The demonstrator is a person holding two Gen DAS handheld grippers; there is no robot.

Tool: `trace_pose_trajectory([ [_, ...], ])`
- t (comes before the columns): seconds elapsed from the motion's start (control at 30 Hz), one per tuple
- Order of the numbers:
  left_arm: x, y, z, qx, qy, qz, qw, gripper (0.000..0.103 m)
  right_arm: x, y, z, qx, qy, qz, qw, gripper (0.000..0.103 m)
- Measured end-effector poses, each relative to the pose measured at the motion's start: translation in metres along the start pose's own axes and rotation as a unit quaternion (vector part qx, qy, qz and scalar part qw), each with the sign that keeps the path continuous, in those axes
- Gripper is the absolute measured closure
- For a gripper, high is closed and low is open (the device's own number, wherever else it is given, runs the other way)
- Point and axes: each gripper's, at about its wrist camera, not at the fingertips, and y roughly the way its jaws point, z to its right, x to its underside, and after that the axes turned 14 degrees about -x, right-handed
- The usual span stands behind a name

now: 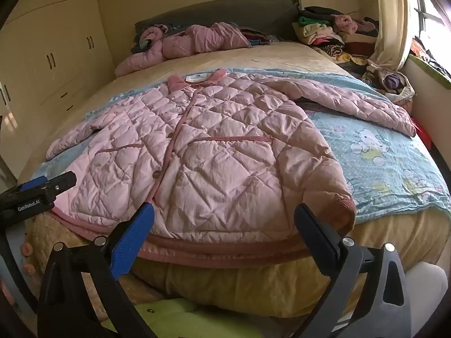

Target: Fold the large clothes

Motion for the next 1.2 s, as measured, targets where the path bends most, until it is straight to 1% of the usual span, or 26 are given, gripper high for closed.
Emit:
trace_pose_trajectory([
  [0.43, 0.0011, -0.0009, -0.0002, -0.001, -0.001, 0.002, 1.0, 0.009, -0.002, 0.0019, -0.0076, 0.005, -0.007, 0.003, 1.0, 0.004],
  [0.77, 0.0008, -0.0002, -0.0007, 0.002, -0.002, 0.002, 1.0, 0.009, -0.0023, -0.0064, -0.0046, 0.004, -0.01, 0.004, 1.0, 0.004],
  [0.8, 0.0028, -0.0021, 0.004, 0.002, -0.002, 0.002, 1.0, 0.009, -0.0026, -0.0073, -0.0037, 0.004, -0.01, 0.004, 1.0, 0.004],
  [1.2, 0.003, -0.0021, 0.003, 0.002, -0.003, 0.003, 1.0, 0.009, -0.0026, -0.0014, -0.0087, 0.007, -0.016, 0.003, 1.0, 0.004],
])
